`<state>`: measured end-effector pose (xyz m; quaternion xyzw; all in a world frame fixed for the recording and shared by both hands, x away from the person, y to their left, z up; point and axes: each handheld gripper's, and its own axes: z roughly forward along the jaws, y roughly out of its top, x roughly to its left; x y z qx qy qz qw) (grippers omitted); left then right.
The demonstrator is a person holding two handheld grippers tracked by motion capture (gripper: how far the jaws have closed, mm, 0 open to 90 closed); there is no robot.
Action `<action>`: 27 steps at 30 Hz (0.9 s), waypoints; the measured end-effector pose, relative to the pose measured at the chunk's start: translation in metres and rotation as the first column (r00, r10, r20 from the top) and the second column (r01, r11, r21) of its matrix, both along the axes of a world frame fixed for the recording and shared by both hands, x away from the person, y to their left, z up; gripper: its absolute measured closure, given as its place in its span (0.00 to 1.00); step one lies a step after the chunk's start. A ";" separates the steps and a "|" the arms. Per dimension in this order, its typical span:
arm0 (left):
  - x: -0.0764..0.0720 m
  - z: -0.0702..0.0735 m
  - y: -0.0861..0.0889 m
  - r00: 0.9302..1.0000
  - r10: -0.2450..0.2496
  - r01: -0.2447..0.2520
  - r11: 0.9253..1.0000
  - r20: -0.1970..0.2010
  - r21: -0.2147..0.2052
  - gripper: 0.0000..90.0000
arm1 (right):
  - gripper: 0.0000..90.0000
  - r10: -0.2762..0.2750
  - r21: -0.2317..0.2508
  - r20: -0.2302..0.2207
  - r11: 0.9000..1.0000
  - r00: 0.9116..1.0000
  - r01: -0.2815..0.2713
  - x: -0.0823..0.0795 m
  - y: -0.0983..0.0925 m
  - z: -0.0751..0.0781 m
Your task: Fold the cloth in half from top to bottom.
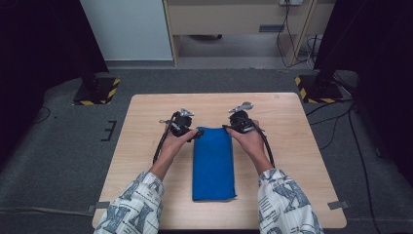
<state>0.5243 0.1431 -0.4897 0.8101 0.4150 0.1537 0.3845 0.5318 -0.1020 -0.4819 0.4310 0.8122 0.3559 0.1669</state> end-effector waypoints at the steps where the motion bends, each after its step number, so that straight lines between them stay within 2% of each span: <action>1: 0.001 0.000 0.000 1.000 0.005 -0.005 1.000 -0.002 -0.001 0.31 | 0.63 -0.002 0.001 -0.004 1.000 1.000 0.002 0.002 0.000 -0.002; 4: 0.001 -0.001 0.001 1.000 0.009 -0.009 1.000 -0.013 -0.006 0.32 | 0.64 -0.013 -0.004 -0.017 1.000 1.000 0.013 0.007 0.001 -0.007; 9: 0.000 -0.002 0.001 1.000 -0.002 0.003 1.000 -0.008 0.019 0.32 | 0.67 -0.021 -0.021 -0.025 1.000 0.999 0.021 0.017 0.007 -0.014; 11: 0.001 -0.003 0.002 1.000 0.004 -0.004 1.000 -0.010 0.016 0.32 | 0.73 -0.024 -0.016 -0.025 1.000 0.999 0.024 0.018 0.009 -0.017; 16: 0.000 -0.005 0.001 1.000 -0.002 0.002 1.000 -0.016 0.004 0.32 | 0.82 -0.002 -0.022 -0.050 1.000 0.999 0.001 0.018 0.012 -0.022; 21: 0.000 -0.006 0.001 1.000 0.001 -0.001 1.000 -0.012 0.001 0.32 | 0.81 -0.005 -0.013 -0.061 1.000 0.998 0.004 0.020 0.014 -0.024; 23: 0.000 -0.008 0.001 1.000 0.005 -0.005 1.000 -0.017 0.000 0.31 | 0.82 -0.009 -0.025 -0.076 1.000 0.997 0.007 0.020 0.015 -0.027; 27: 0.001 -0.010 0.002 1.000 0.005 -0.005 1.000 -0.022 0.005 0.31 | 0.99 -0.008 -0.043 -0.079 0.999 0.997 0.004 0.020 0.015 -0.029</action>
